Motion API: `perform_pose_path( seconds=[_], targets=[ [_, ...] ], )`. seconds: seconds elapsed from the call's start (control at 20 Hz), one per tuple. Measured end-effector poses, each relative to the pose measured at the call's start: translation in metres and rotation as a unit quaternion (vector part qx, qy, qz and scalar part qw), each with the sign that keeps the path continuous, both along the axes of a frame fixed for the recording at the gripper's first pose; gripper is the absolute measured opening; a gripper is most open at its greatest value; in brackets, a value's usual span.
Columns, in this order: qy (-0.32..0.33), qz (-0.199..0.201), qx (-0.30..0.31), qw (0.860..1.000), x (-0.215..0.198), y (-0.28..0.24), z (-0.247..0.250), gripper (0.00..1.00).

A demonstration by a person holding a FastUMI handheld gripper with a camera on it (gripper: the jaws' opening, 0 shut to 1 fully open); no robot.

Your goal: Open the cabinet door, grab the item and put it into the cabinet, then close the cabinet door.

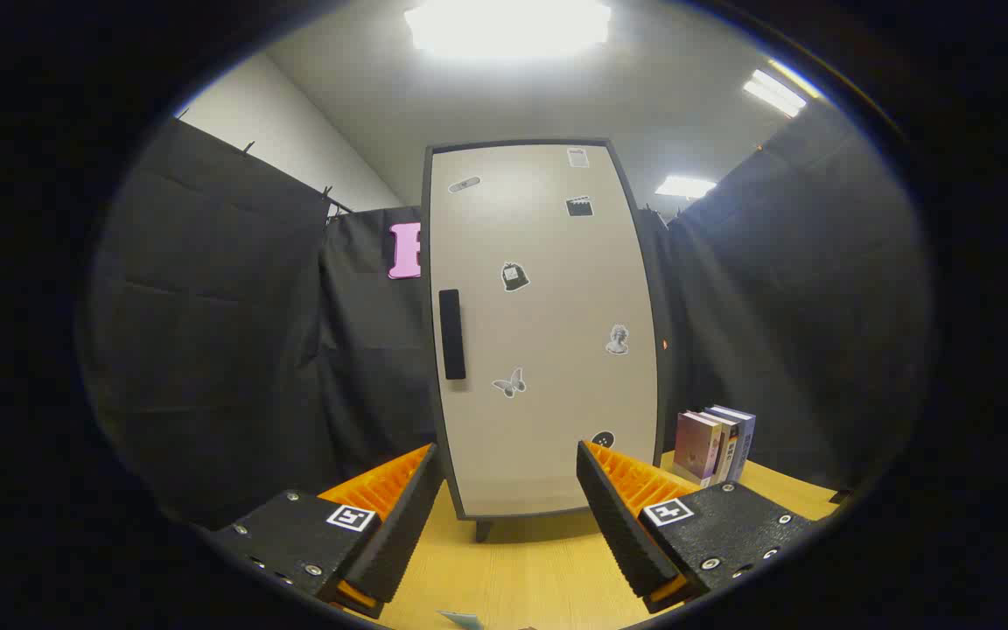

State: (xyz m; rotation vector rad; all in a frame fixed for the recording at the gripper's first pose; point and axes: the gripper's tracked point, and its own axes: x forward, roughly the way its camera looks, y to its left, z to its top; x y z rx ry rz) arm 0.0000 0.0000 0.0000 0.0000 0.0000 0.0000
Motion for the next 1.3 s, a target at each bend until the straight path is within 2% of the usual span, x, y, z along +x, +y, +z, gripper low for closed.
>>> perform_pose_path(
  seconds=[0.85,1.3],
  targets=[
    [-0.006,0.001,0.001,1.0,0.036,-0.015,0.015,0.95],
    [-0.023,0.04,-0.013,0.999,0.097,0.019,0.055,0.95]
  ],
)
